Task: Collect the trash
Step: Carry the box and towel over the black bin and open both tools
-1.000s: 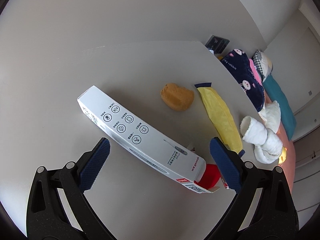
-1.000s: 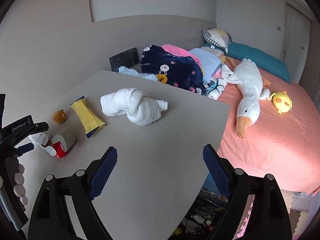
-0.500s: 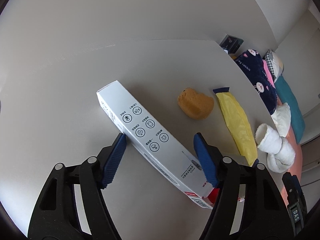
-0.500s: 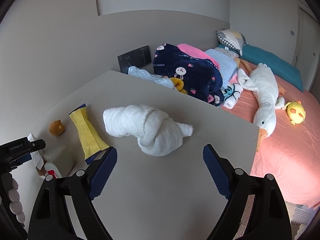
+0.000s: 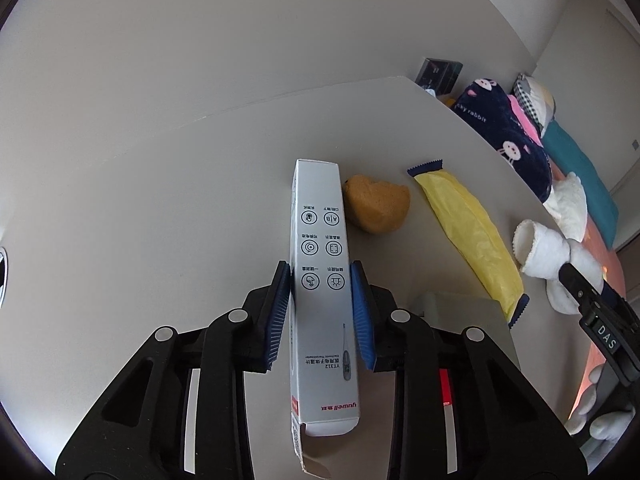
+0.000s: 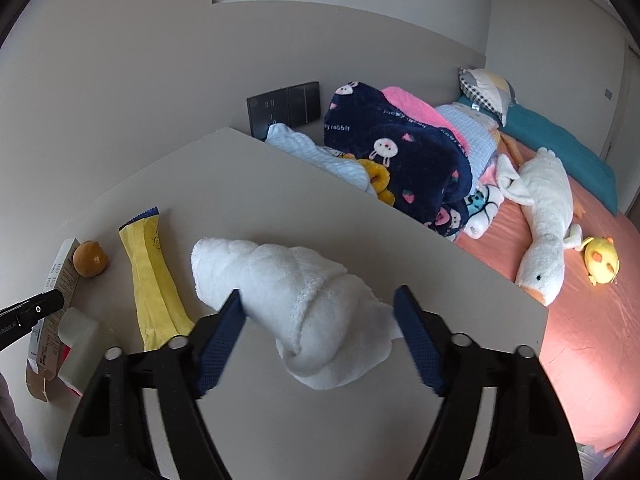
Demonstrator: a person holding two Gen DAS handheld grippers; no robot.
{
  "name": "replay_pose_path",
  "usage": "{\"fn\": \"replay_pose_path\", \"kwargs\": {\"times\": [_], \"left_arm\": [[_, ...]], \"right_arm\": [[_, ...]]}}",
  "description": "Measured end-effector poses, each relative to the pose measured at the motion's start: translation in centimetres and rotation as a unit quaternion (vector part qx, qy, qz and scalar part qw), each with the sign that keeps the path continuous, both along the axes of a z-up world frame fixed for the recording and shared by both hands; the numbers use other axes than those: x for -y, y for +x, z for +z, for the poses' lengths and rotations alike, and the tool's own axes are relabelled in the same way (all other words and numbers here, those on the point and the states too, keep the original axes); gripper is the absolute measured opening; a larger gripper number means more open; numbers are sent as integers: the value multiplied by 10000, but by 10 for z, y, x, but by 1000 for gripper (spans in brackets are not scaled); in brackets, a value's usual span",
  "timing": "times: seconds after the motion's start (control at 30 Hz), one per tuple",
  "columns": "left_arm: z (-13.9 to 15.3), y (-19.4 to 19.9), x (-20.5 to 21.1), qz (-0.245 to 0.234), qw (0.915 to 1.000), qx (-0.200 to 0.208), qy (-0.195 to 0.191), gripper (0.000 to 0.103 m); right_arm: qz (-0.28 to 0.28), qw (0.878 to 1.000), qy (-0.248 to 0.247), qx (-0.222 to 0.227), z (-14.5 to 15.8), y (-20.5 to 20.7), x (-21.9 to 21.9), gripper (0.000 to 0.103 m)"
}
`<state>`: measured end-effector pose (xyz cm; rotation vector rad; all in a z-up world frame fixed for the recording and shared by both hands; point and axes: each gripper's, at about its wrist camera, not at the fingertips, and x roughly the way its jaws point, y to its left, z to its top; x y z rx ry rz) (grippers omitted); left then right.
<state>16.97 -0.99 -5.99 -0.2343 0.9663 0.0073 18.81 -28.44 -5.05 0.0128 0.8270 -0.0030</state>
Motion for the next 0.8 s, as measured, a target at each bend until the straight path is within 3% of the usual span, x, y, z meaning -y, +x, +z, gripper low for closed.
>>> {"fn": "replay_pose_path", "kwargs": {"times": [0.13,0.23,0.63,0.8], "left_arm": [[0,0,2,-106,9999,28,11,30],[0,-1,4,-187,9998,36,-29,29],[1,-2,12,-356,9994,-2,-55,29],[11,-13,14,-361,9993,65,-16,29]], "right_arm": [[-59,9999,-13,-96,0,-5,1,41],[-138,9999,22,-75,3,-13,3,37],[-417,9972,610,100,29,-64,33,36],[-414,9971,622,118,35,-76,38,37]]}}
